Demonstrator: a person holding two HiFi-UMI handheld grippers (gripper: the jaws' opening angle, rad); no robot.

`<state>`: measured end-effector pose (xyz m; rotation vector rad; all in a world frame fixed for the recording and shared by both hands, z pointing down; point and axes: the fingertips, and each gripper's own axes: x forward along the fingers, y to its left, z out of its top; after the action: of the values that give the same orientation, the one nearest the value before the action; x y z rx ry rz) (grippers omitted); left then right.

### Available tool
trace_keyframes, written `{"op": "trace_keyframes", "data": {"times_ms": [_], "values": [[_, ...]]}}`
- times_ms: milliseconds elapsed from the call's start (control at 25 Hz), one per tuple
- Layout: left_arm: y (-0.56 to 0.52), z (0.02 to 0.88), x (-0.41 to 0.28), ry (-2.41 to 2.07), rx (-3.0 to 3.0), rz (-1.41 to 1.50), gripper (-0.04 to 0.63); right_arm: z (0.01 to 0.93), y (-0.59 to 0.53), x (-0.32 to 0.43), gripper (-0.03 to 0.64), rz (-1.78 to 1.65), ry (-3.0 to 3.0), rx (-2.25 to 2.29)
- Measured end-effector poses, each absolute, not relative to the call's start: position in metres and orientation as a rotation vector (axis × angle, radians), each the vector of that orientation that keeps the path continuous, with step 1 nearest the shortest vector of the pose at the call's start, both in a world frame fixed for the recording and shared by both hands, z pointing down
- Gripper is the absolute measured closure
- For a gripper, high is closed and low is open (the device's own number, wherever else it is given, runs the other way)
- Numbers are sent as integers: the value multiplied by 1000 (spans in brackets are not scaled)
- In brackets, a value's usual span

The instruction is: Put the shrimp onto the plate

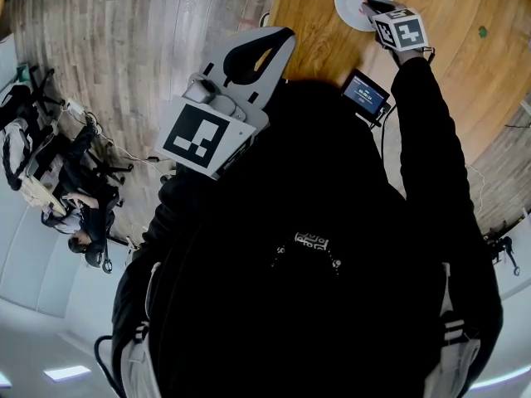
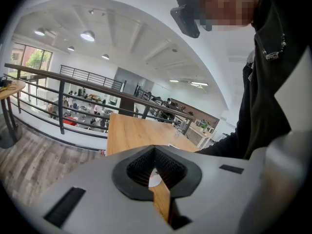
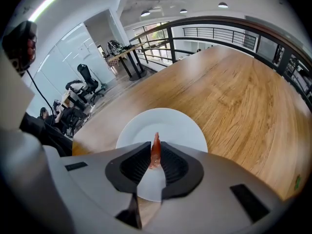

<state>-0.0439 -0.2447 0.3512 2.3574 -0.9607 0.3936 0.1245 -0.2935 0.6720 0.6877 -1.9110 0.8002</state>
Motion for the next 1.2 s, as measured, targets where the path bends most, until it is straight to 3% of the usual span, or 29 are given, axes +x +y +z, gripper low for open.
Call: {"op": "trace_keyframes", "data": {"times_ms": [280,800,1120,1200], "values": [[-241,354,-46,-979,2343,408,591,675,-291,128,546,796,-1921,705],[-239,343,-59,-1006,2390,351,591,660,-302,126,448,803,-1960,807],[-234,327,-53,-959,2480,318,591,587,-297,155,456,698,-1994,1046],[-228,317,-39,-912,2544,304,591,553,-286,174,509,673,-2007,1146]]}}
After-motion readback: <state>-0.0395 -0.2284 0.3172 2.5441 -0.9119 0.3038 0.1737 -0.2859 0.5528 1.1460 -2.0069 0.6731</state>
